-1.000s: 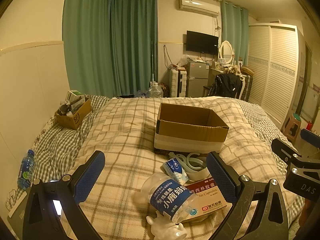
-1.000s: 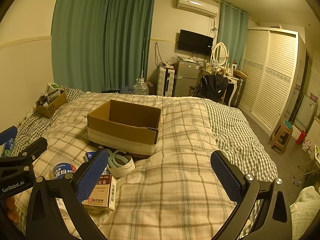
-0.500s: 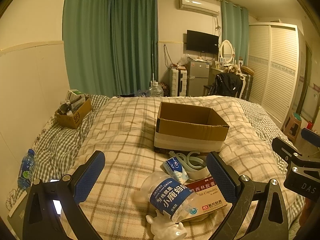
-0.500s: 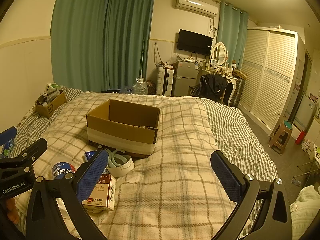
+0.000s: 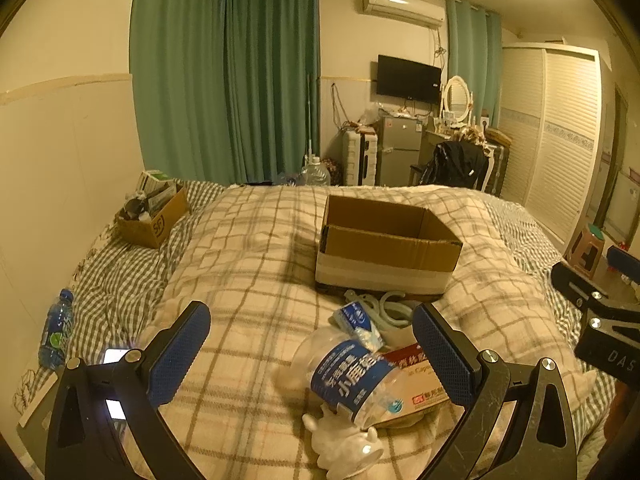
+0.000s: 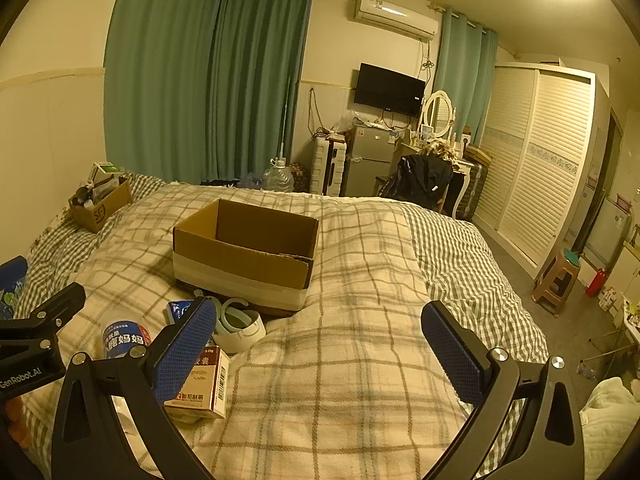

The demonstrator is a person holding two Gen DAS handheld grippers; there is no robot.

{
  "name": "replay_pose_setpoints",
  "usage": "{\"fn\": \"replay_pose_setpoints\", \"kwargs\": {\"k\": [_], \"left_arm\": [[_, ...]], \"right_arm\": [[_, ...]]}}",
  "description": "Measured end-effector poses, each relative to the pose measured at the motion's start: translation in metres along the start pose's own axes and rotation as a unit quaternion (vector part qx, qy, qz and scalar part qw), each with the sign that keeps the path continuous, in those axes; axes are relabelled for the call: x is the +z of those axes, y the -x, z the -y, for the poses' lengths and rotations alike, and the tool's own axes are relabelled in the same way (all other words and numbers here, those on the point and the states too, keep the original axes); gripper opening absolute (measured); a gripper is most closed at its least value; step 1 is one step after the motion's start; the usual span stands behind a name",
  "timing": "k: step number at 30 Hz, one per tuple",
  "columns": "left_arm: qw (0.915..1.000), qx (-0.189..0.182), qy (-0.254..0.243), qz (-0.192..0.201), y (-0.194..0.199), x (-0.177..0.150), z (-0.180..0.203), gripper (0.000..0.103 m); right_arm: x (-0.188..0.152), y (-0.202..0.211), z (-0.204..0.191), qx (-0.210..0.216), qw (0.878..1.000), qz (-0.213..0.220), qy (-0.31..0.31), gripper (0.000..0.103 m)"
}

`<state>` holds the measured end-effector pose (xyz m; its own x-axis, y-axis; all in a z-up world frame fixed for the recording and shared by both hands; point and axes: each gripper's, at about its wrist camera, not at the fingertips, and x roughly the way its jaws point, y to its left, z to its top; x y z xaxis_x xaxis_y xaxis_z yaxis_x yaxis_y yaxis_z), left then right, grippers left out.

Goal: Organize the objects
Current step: 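Grasp the white ceramic figurine with the left gripper and lift it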

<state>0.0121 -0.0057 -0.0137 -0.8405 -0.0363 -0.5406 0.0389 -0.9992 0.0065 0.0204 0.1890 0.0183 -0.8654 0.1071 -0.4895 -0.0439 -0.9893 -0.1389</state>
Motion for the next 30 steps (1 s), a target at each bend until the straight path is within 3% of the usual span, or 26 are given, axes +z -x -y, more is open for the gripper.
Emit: {"fn": "replay_pose_setpoints", "kwargs": {"k": [7,14,20,23,24,30], "left_arm": [[0.9978,-0.009,-0.021,-0.062,-0.013,-0.034,0.006,0.103],[0.9892,-0.016,-0.023,-0.144,-0.048,-0.075,0.006,0.099],[0.9831,-0.057,-0.029,-0.172,-0.064,-0.090,0.012,0.095],[0.9831,-0.069,-0.040,-0.165,-0.065,-0.094,0.014,0.079],[0.9823,-0.081,-0.035,-0.165,-0.064,-0.094,0.012,0.064],[0.9841,-0.095,-0.019,-0.149,-0.045,-0.082,-0.006,0.063]], "right_arm": [[-0.015,-0.009,0.003,-0.007,1.000,-0.025,0.002,0.103],[-0.028,-0.018,0.000,-0.006,0.999,-0.045,0.008,0.103],[-0.033,-0.023,-0.010,0.002,0.998,-0.056,0.016,0.103],[-0.035,-0.026,-0.016,0.006,0.998,-0.060,0.023,0.103],[-0.036,-0.027,-0.018,0.008,0.998,-0.062,0.025,0.103],[-0.034,-0.026,-0.025,0.016,0.998,-0.060,0.031,0.103]]}}
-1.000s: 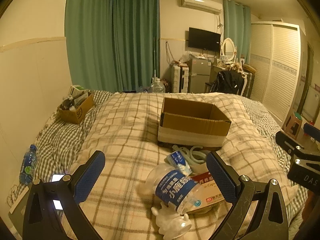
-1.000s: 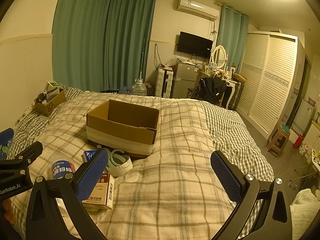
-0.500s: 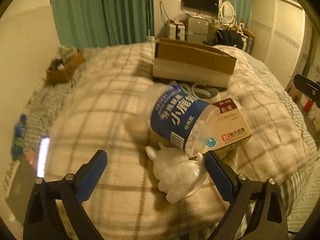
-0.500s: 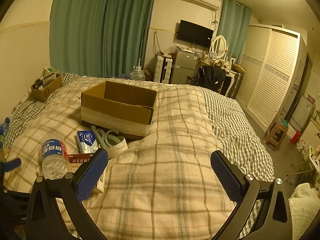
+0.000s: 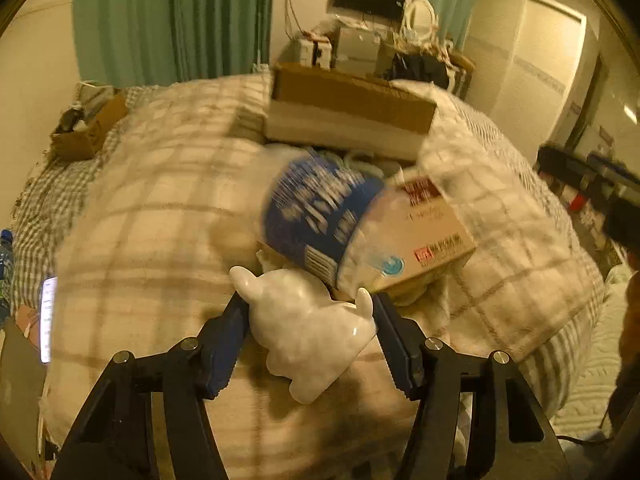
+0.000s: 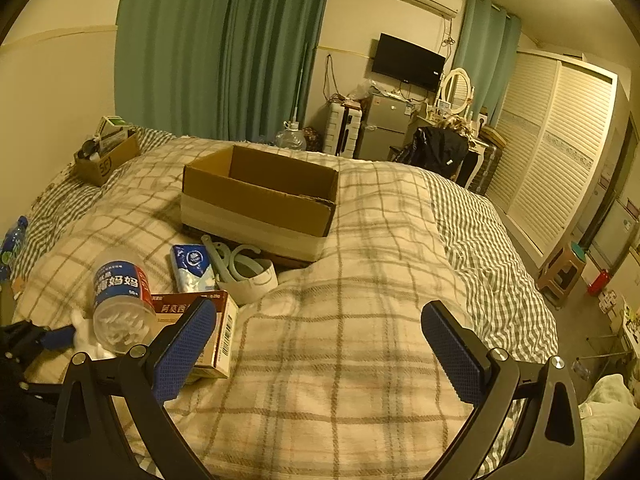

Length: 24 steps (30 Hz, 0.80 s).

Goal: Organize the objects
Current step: 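Grasp the white ceramic figurine with the left gripper and lift it, then grasp the clear floss-pick jar with the right gripper while left holds figurine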

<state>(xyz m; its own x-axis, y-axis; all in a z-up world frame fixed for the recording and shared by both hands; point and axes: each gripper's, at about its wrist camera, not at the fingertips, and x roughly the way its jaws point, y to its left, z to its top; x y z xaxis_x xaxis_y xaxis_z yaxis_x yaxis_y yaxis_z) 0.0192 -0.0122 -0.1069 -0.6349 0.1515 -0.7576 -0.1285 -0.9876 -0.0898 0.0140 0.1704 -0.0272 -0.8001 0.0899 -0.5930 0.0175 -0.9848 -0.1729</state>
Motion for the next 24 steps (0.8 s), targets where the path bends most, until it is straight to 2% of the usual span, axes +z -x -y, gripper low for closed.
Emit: {"fn": "replay_pose_setpoints", "kwargs": {"k": [4,7,12,14,20,24], "left_arm": [[0.9990,0.025,0.017,0.032,0.023,0.012,-0.023,0.063],[0.9970,0.052,0.028,0.051,0.033,0.017,-0.039,0.063],[0.9935,0.086,0.041,0.063,0.036,0.021,-0.063,0.063],[0.9919,0.099,0.041,0.069,0.037,0.023,-0.072,0.063],[0.9916,0.097,0.020,0.083,0.030,0.034,-0.098,0.063],[0.9954,0.062,0.014,0.072,0.016,0.037,-0.115,0.063]], "right_arm": [[0.003,0.005,-0.009,0.021,1.000,0.013,0.008,0.103],[0.005,0.006,-0.026,0.063,0.998,0.013,0.020,0.103],[0.006,-0.004,-0.058,0.144,0.989,-0.023,0.019,0.103],[0.007,-0.009,-0.075,0.158,0.987,-0.031,0.024,0.103],[0.013,-0.029,-0.121,0.175,0.983,-0.056,0.025,0.102],[0.007,-0.052,-0.145,0.180,0.979,-0.094,0.031,0.091]]}}
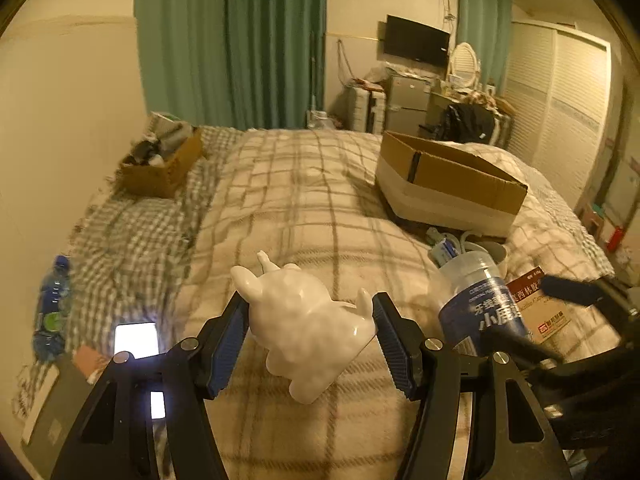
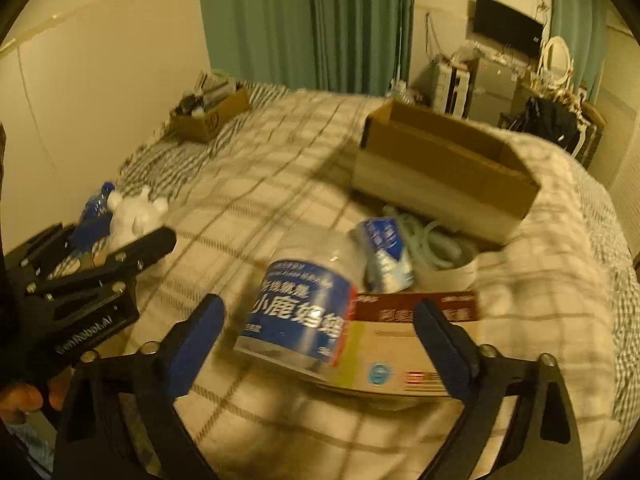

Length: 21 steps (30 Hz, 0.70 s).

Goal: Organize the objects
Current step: 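Grasp the clear floss-pick jar with the right gripper while left holds figurine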

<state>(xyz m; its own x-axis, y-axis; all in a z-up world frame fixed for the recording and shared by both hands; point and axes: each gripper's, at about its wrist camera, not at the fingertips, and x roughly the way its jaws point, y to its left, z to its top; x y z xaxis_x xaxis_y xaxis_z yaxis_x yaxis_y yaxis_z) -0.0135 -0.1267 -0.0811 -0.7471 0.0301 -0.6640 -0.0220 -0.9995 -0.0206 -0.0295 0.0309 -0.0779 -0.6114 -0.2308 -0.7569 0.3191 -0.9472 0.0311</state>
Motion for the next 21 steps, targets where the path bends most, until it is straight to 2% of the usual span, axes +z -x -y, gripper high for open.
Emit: {"fn": "replay_pose_setpoints", "kwargs": {"k": [4,6,10,12,15,19,21], "left_arm": [[0.9999,-0.011,-0.003,-0.010,-0.010,-0.001,-0.004,0.063],[0.9999,-0.012,-0.005,-0.006,-0.008,-0.002,-0.003,0.063],[0.9998,-0.015,-0.007,-0.005,-0.005,0.001,0.000,0.064],[0.9999,-0.010,-0.012,-0.003,-0.003,0.005,0.003,0.063],[0.9999,0.001,-0.011,-0.007,-0.001,0.012,0.008,0.064],[0.9998,-0.014,-0.005,-0.009,0.001,0.027,0.020,0.064],[0.9998,-0.015,-0.015,0.002,0.005,0.038,0.030,0.064]], "right_arm": [[-0.004,-0.025,-0.007,0.005,0.999,-0.040,0.002,0.081],[-0.006,-0.034,-0.009,0.008,0.998,-0.055,0.006,0.072],[-0.008,-0.032,-0.012,0.007,0.999,-0.048,0.017,0.069],[-0.008,-0.023,-0.008,0.010,0.999,-0.030,0.012,0.067],[-0.003,0.001,0.000,-0.003,1.000,0.018,0.017,0.064],[0.012,0.032,0.012,-0.012,0.998,0.061,0.021,0.061],[0.022,0.047,0.021,-0.022,0.996,0.085,0.022,0.061]]}}
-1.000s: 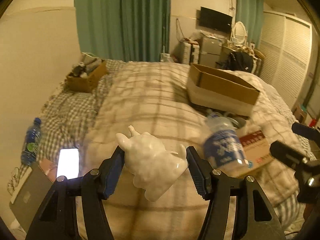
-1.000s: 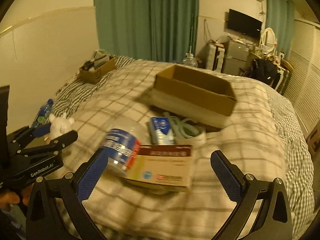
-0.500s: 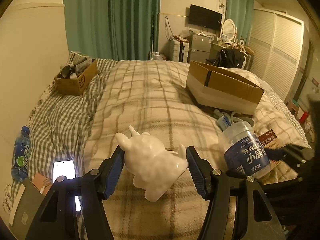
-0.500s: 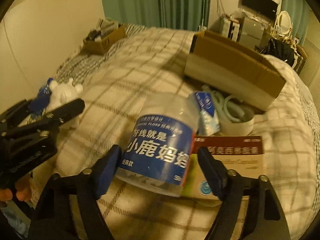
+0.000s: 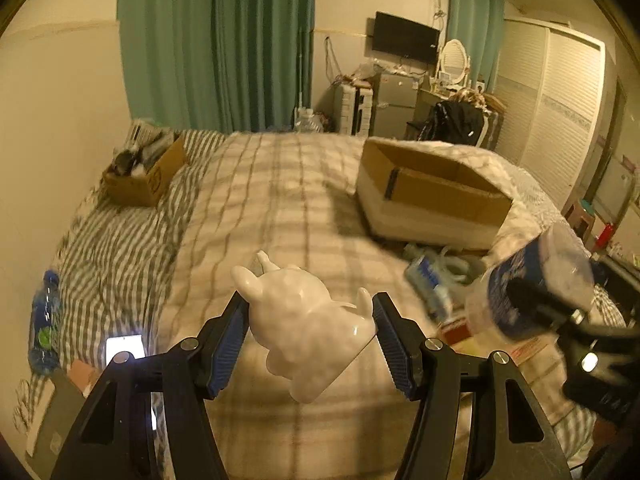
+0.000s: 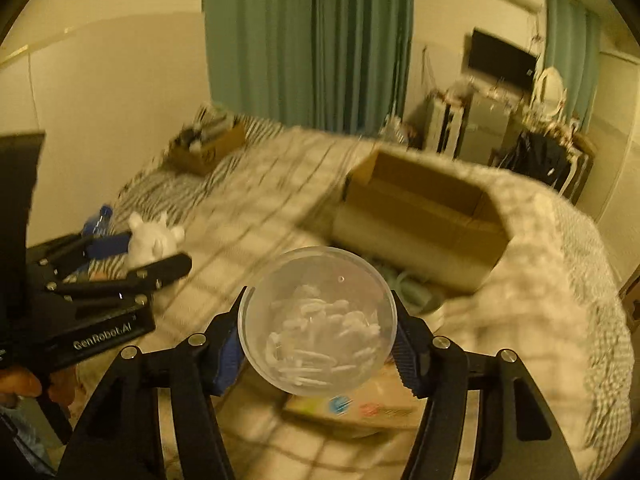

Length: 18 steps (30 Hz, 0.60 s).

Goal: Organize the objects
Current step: 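Grasp the clear floss-pick jar with the right gripper while left holds figurine, then carry figurine and jar over the cardboard box and release both grippers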

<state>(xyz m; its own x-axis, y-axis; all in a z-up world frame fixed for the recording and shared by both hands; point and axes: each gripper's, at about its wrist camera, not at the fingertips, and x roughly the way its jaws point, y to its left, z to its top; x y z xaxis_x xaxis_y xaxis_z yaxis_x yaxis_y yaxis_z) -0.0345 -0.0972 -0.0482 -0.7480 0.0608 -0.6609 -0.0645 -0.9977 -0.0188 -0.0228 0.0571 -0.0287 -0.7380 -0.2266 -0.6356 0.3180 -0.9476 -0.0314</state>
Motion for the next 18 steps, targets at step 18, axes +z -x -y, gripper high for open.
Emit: {"fn": "replay_pose_setpoints", "kwargs": {"k": [18], "left_arm": [[0.9929,-0.027,-0.060,0.099,-0.059,0.174,0.090,0.064]], "right_arm": [[0.144,-0.023,0.118,-0.099,0.990,0.098,0.005,0.061]]}}
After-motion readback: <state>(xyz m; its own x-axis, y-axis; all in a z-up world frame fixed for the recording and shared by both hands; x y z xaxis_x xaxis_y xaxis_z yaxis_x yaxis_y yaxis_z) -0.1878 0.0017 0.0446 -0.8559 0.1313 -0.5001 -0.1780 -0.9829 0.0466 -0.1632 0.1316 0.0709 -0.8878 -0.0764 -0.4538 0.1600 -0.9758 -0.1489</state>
